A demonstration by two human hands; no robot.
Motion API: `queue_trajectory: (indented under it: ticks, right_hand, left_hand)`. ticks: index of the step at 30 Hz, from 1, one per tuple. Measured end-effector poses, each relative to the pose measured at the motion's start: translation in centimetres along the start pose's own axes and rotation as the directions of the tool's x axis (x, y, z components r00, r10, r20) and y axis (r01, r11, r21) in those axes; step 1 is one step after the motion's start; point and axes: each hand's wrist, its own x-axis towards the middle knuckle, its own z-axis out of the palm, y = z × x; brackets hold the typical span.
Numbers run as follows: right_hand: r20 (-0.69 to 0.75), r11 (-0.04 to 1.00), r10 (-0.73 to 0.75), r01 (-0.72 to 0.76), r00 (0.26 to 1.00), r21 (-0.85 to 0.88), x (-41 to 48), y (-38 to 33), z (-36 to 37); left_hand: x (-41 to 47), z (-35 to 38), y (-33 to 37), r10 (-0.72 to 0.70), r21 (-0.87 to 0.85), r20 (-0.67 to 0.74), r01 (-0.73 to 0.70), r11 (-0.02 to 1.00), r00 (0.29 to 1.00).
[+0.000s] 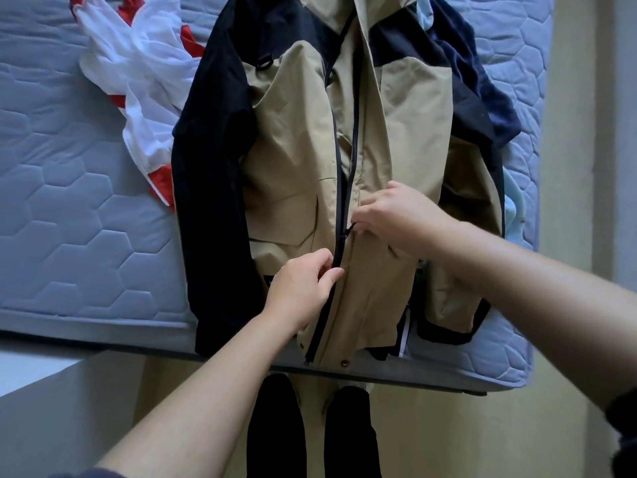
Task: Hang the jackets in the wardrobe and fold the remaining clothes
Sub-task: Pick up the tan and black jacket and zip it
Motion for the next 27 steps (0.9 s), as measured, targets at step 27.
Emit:
queue_trajectory:
  ticks: [27]
  right_hand:
    - [0.129,0.952,-0.044,0.081,0.991,-0.294,6.1,5.7,-6.3]
  left_hand:
    - [7.7,-0.6,2.7,-0.115,0.316,0.012,0.105,0.943,0.993]
